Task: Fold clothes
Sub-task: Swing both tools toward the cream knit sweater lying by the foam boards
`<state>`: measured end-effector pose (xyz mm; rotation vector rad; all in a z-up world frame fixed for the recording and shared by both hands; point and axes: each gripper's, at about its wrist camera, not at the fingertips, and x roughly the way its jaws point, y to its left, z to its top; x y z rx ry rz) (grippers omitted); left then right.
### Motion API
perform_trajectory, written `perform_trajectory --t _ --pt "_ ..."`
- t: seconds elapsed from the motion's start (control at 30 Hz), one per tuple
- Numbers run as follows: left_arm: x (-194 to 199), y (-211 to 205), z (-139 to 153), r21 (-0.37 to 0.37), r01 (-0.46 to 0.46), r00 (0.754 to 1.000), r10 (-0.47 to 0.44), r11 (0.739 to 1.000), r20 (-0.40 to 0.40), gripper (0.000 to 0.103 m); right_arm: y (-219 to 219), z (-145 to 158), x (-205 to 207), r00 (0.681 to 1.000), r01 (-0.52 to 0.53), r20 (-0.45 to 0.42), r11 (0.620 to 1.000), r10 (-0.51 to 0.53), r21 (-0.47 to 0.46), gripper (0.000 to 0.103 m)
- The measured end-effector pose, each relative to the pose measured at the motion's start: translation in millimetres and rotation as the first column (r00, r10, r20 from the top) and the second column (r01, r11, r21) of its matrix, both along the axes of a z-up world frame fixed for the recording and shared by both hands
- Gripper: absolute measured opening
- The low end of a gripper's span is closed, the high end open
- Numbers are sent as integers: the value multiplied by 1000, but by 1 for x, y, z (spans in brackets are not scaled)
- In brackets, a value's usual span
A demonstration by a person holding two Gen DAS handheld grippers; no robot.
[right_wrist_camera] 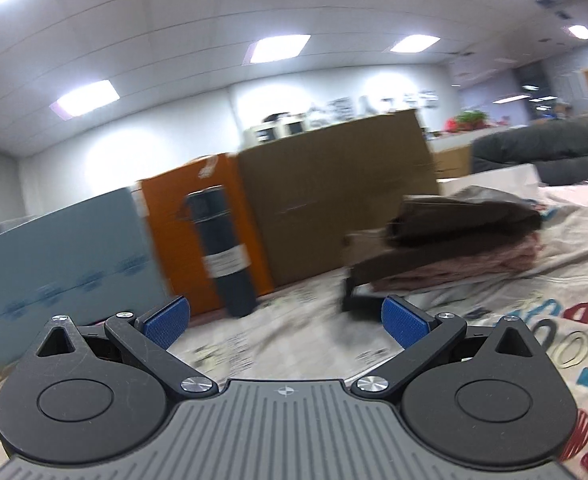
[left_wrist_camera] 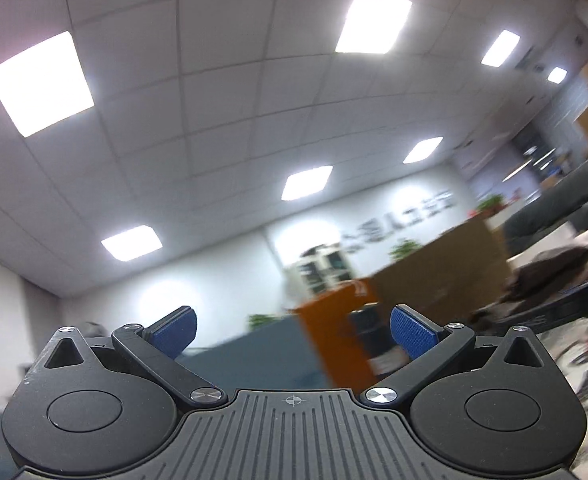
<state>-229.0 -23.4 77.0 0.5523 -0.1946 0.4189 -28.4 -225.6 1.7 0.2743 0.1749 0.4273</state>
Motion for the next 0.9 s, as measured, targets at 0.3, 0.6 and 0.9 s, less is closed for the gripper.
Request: perform_trajectory --t 0.3,0.6,0.9 --pt "-95 40 50 207 -505 862 501 838 71 103 48 13 -57 967 -255 27 967 255 -4 103" --pt "-165 76 106 181 -819 570 809 544 147 103 100 26 -102 893 -446 51 895 446 -21 103" --pt "-162 132 71 -196 -666 731 682 720 21 103 139 24 -117 836 -542 49 836 547 -87 103"
